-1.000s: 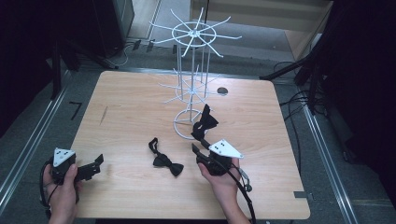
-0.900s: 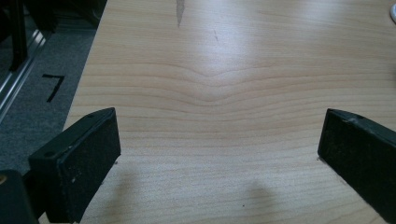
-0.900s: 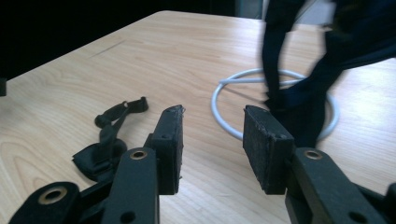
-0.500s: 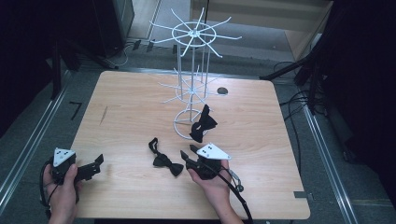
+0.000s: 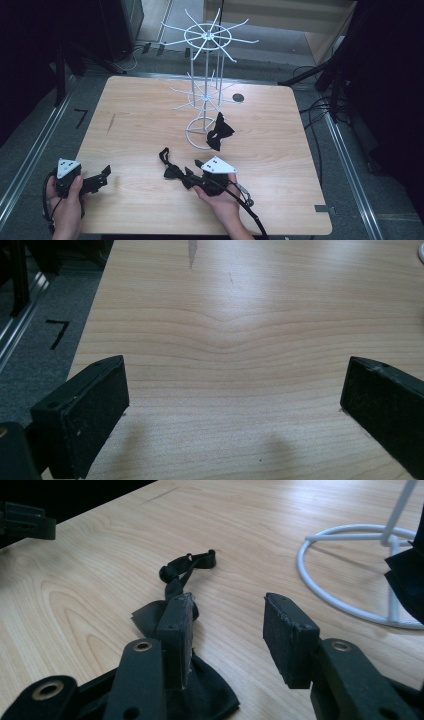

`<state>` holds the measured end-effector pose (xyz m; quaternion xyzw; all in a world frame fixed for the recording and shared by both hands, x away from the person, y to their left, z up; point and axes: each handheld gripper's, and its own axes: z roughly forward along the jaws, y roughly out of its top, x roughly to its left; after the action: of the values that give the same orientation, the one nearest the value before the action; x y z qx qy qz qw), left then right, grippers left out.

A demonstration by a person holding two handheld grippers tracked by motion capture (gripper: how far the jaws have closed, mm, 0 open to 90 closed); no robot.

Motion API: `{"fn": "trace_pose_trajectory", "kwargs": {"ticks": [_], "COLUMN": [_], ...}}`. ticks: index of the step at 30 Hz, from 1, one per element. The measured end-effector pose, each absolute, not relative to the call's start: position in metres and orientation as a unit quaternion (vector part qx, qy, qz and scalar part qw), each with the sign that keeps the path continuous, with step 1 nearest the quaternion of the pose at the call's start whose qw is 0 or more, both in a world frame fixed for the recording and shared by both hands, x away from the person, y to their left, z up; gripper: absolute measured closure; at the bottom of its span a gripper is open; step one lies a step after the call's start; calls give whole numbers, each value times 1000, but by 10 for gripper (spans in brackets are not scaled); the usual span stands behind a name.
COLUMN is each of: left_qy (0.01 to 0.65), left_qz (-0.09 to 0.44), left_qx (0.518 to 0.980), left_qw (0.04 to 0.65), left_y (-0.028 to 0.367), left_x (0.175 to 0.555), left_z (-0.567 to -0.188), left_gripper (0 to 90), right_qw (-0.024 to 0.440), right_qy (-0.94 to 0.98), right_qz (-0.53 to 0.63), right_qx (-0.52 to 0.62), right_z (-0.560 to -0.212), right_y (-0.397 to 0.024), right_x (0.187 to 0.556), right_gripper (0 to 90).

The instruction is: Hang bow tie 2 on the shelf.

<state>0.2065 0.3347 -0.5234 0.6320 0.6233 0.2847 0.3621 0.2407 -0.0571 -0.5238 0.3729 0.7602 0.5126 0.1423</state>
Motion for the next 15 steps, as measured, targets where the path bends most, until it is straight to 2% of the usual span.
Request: {"fn": "trace_pose_trajectory", "kwargs": {"ticks": [15], "left_qy": [623], "left_qz": [285], "left_qx": [632], "left_qw": [363], "left_y": [335], "left_x": [207], "left_z": [-523], "left_gripper": [0], "right_qw": [130], "right_qy": [785], "right_qz": [500], "right_qx": [342], "right_z": [-533], "right_y": [-32], "right_x": [238], "right_gripper": [581]}}
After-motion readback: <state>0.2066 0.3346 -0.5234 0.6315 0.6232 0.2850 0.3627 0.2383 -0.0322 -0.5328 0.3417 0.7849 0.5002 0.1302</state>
